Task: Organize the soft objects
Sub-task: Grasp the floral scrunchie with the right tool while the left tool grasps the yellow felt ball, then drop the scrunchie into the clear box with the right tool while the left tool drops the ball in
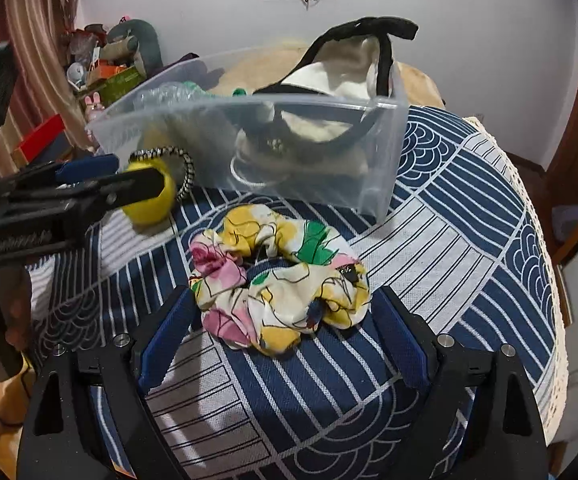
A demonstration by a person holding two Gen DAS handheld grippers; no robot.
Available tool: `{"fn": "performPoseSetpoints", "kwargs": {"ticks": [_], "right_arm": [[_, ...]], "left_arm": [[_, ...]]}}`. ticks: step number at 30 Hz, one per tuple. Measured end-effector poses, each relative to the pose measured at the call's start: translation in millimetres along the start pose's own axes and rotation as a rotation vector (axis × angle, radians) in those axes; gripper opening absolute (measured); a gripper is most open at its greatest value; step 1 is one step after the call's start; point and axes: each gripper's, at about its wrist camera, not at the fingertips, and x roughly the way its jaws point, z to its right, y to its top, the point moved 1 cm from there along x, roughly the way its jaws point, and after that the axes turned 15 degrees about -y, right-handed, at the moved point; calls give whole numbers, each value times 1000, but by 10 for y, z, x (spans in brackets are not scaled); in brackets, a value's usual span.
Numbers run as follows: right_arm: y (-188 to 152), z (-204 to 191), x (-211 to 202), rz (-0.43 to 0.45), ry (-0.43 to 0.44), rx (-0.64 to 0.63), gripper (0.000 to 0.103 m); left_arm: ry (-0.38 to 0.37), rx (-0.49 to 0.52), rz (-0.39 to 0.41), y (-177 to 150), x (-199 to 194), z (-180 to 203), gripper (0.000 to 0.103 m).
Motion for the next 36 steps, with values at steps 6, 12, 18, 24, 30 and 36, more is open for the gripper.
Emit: {"fn": "performPoseSetpoints", "kwargs": {"ticks": [6, 12, 18, 24, 30, 36], "right_arm": [[-36, -90, -62, 34, -33, -46, 74], [23, -6, -88, 48, -11, -28, 36], [-23, 50, -175, 62, 23, 3, 22], [30, 18, -390, 128, 43, 8, 21], [195, 60, -652, 240, 47, 19, 21], [493, 84, -682, 314, 37, 76, 21]], "left_arm": [[-24, 0, -59, -94, 171, 22, 45], [-40, -17, -19, -134, 60, 1, 44], [-37, -35, 29, -187, -194, -9, 44], [-28, -12, 100, -41, -475, 30, 44], [-11, 11, 170, 169, -706, 51, 44], [40, 3, 190, 384, -737, -58, 44]]}}
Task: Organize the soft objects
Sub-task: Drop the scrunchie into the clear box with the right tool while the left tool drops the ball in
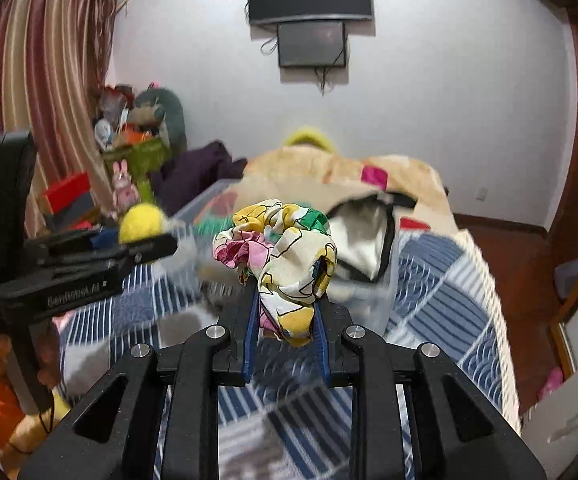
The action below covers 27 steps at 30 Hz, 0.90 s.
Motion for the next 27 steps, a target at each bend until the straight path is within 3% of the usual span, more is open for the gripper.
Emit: {"fn": "performPoseSetpoints", "kwargs": {"ticks": [4, 8, 14, 19, 23, 27], "right_arm": [[150, -28, 226, -7, -21, 12, 21], [202, -79, 497, -73, -12, 10, 22], [177, -217, 692, -140, -9, -41, 23], [141, -241, 626, -133, -27, -73, 54], [136, -215, 491, -100, -29, -83, 59], [91, -177, 320, -69, 7, -73, 59]], "left_arm": [[8, -42, -25, 85, 135, -179, 44], [9, -78, -68, 119, 311, -327, 44], [19, -54, -101, 132, 528, -334, 44], [29, -36, -122, 113, 634, -306, 44], [33, -24, -130, 95, 635, -289, 45], [34, -8, -129, 103, 603, -257, 55]]}}
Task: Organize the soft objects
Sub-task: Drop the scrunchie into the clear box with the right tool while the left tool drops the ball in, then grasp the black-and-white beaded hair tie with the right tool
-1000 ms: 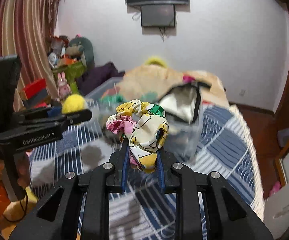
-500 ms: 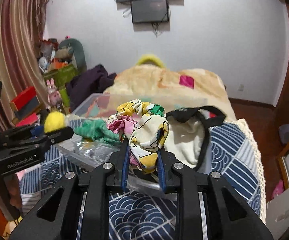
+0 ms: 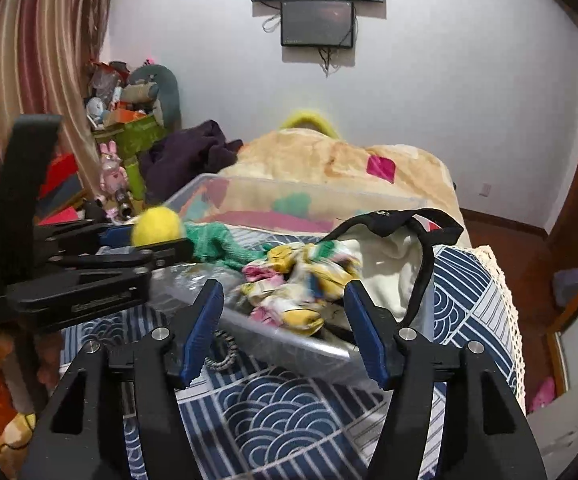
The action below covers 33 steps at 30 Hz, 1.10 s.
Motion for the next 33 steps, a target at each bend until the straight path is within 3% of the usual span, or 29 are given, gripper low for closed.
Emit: {"fn": "performPoseSetpoints", "kwargs": {"ticks": [6, 14, 19, 24, 28, 33], "right_arm": [[-188, -52, -86, -14, 55, -5, 59], [-411, -174, 306, -150, 104, 20, 57], [-463, -253, 565, -227, 156, 52, 41], [-417, -294, 635, -256, 175, 65, 31], [-366, -335, 652, -262, 189, 72, 13], [-379, -391, 587, -234, 201, 52, 9]], "left_arm": [[-2, 8, 10, 12, -74, 40, 63], [-21, 29, 47, -82, -348, 88, 67], [-29, 20, 61, -194, -464, 51, 67], [-25, 8, 57, -256, -437, 12, 67], [-32, -5, 68, -287, -451, 0, 67], [-25, -6, 90, -293, -504, -11, 67]]}}
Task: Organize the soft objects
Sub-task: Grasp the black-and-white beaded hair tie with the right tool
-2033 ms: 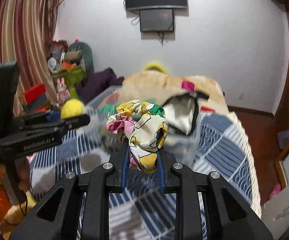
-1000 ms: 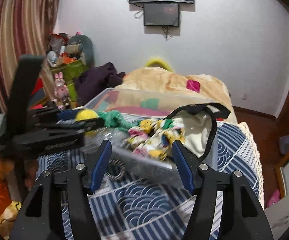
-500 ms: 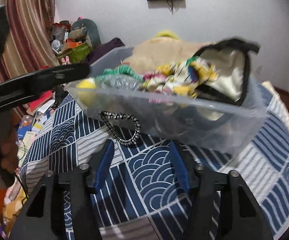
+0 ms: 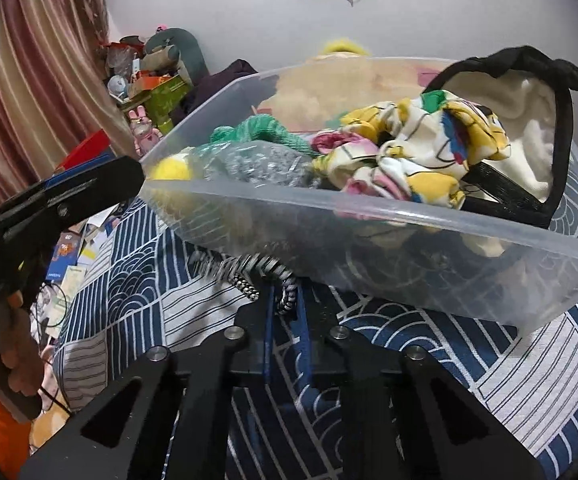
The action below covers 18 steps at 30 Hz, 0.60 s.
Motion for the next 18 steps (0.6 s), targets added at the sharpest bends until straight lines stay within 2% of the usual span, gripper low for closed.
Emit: {"fn": "performPoseSetpoints", "kwargs": {"ticks": [7, 14, 18], "right_arm": [[-29, -43, -388, 109, -1, -39, 8], [362, 52, -800, 270, -40, 21, 8], [591, 74, -669, 269, -118, 30, 8]], "left_arm": [[0, 2, 53, 41, -158, 12, 67], [14, 69, 132, 156, -352, 179, 67], [24, 94, 155, 191, -375, 247, 67]]}}
